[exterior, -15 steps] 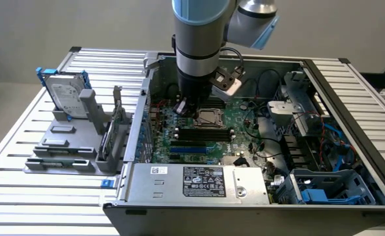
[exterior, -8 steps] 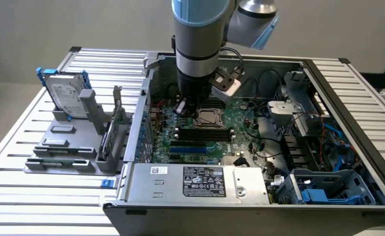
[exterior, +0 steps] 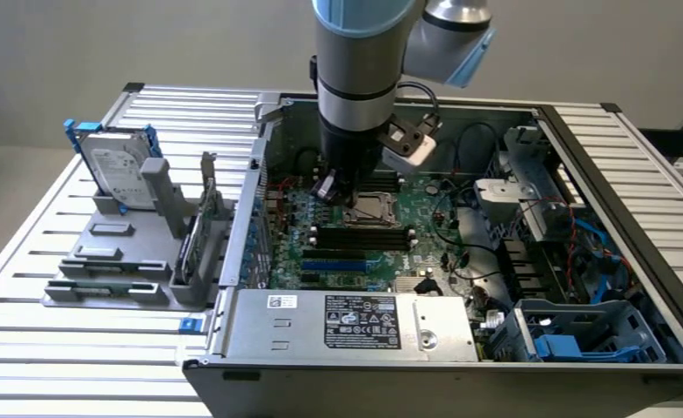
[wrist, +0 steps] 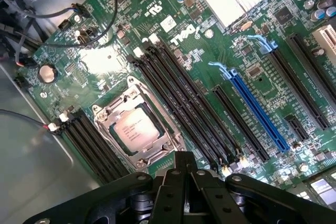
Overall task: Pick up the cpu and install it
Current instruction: 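Install the first cpu locking lever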
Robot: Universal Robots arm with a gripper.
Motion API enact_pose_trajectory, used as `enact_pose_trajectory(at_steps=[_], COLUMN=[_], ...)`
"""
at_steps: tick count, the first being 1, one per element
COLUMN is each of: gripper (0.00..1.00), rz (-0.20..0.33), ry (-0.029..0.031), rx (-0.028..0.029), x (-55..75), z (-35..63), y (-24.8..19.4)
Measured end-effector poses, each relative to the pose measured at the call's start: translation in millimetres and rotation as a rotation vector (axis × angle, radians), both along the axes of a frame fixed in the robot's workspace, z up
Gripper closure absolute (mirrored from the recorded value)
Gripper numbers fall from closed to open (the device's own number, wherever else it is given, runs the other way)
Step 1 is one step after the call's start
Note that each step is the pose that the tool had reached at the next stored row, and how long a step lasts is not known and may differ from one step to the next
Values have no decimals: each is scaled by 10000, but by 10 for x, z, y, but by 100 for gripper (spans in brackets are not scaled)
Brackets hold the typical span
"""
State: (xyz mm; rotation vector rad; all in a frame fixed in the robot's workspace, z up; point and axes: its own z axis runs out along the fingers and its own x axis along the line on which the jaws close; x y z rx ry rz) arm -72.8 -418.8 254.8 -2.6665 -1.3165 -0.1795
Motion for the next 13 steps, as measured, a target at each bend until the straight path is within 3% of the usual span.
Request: enact_pose_trajectory(at_steps=[13], gripper=[89], rz=[0], ry=[2], rx=[55], x=[-28], z=[-160], y=[-6])
